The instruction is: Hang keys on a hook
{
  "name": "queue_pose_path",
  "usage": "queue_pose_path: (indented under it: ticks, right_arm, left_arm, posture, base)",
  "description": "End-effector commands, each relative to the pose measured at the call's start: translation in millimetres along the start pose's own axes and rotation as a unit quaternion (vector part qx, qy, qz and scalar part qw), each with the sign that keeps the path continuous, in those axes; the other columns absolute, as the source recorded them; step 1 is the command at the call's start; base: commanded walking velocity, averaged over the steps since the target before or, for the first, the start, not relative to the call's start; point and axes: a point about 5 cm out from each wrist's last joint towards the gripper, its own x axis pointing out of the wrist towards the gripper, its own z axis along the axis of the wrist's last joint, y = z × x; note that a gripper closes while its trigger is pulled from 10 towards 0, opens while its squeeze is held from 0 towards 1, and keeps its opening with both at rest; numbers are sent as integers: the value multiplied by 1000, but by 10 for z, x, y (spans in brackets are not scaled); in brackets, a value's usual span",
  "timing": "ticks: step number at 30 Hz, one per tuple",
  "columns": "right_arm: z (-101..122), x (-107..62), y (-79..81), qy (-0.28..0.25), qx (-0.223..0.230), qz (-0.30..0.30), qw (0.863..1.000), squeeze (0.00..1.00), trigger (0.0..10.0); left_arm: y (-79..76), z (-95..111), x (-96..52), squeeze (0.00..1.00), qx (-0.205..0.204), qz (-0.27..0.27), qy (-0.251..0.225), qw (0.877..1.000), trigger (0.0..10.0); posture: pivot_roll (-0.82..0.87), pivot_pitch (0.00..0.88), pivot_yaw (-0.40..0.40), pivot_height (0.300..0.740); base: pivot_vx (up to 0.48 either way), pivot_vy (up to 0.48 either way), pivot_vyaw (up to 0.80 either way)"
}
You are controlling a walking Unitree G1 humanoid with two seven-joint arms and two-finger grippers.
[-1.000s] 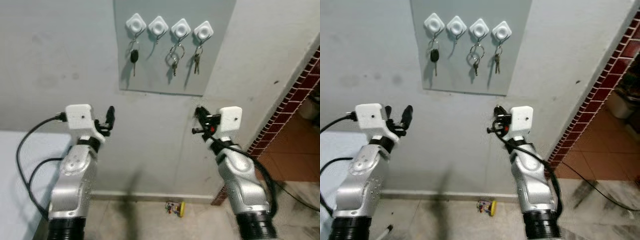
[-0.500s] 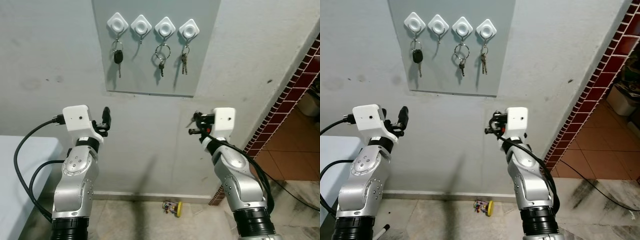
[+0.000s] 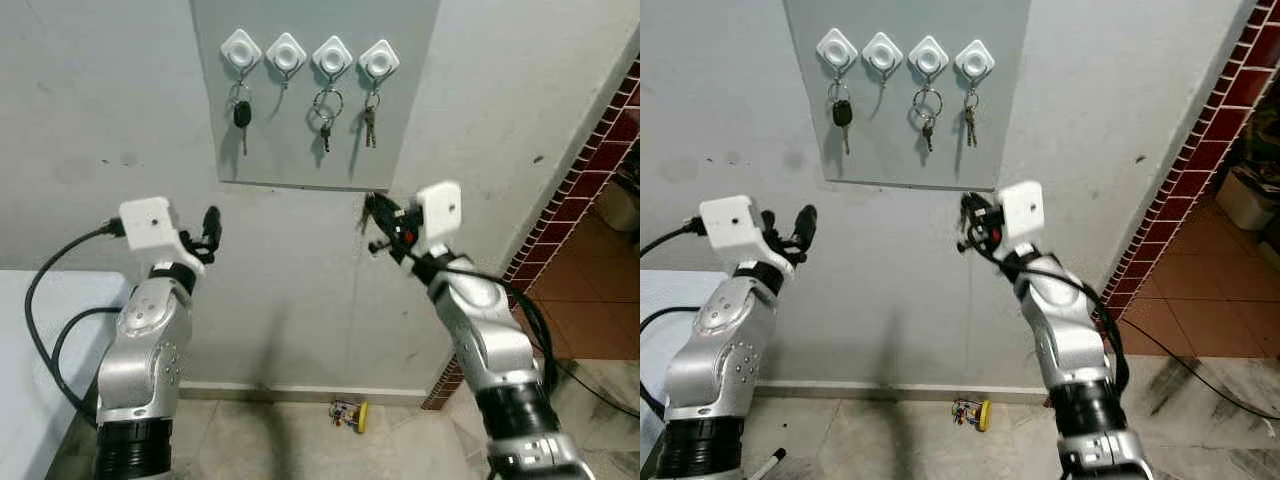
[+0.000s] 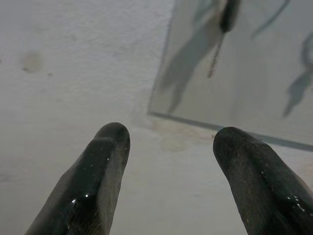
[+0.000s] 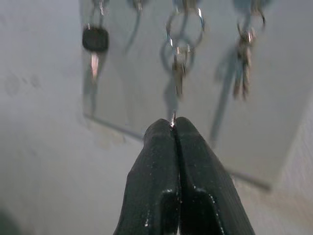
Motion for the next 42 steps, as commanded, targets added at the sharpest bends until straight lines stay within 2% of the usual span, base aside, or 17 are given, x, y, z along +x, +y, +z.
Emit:
queue_pose_path:
  ticks: [1, 5, 9, 11, 15, 18, 28, 34, 37, 40, 42]
  right_arm:
    - [110, 112, -3, -19, 4, 14, 1000, 0, 10000]
    - [262, 287, 35, -43, 8, 34, 999, 0, 10000]
    - [283, 324, 40, -48, 11, 39, 998, 0, 10000]
    - [355, 422, 82, -58, 14, 57, 997, 0, 10000]
    - [352, 434, 76, -60, 14, 58, 996, 0, 10000]
    - [495, 609, 194, -82, 36, 84, 992, 0, 10000]
    - [585, 792, 259, -97, 70, 84, 989, 0, 10000]
    - [597, 816, 270, -101, 73, 82, 989, 0, 10000]
    - [583, 778, 253, -109, 56, 77, 989, 0, 10000]
    - [519, 679, 196, -123, 40, 60, 990, 0, 10000]
    - [404, 529, 152, -132, 29, 39, 990, 0, 10000]
  left_arm:
    - [-69, 70, 18, 0, -5, -27, -4, 1000, 10000]
    - [-115, 114, 28, 0, 10, -48, -10, 999, 10000]
    - [-120, 121, 29, 0, 14, -51, -10, 999, 10000]
    - [-154, 164, 38, 0, 21, -68, -15, 997, 10000]
    - [-153, 164, 37, 0, 21, -69, -14, 997, 10000]
    - [-189, 281, 70, 0, 38, -91, -34, 995, 10000]
    - [-257, 345, 108, 0, 38, -104, -42, 993, 10000]
    - [-266, 329, 98, 0, 40, -104, -41, 993, 10000]
    - [-255, 310, 81, 0, 46, -99, -41, 993, 10000]
    - [-224, 272, 54, 0, 52, -90, -41, 994, 10000]
    - [-169, 209, 7, 0, 58, -70, -42, 995, 10000]
  posture:
    - [-108, 19, -11, 740]
    - [-100, 20, -12, 740]
    - [-100, 20, -12, 740]
    - [-90, 23, -17, 740]
    - [-90, 23, -17, 740]
    - [-76, 34, -28, 740]
    - [-77, 40, -27, 740]
    - [-77, 39, -27, 740]
    - [-75, 37, -29, 740]
    - [-75, 38, -31, 740]
    - [-86, 36, -27, 740]
  base:
    - [0, 0, 0]
    - [0, 0, 0]
    - [0, 0, 0]
    - [0, 0, 0]
    - [0, 0, 0]
    - [0, 0, 0]
    - [0, 0, 0]
    - [0, 0, 0]
    - [0, 0, 0]
    - [0, 0, 0]
    - [0, 0, 0]
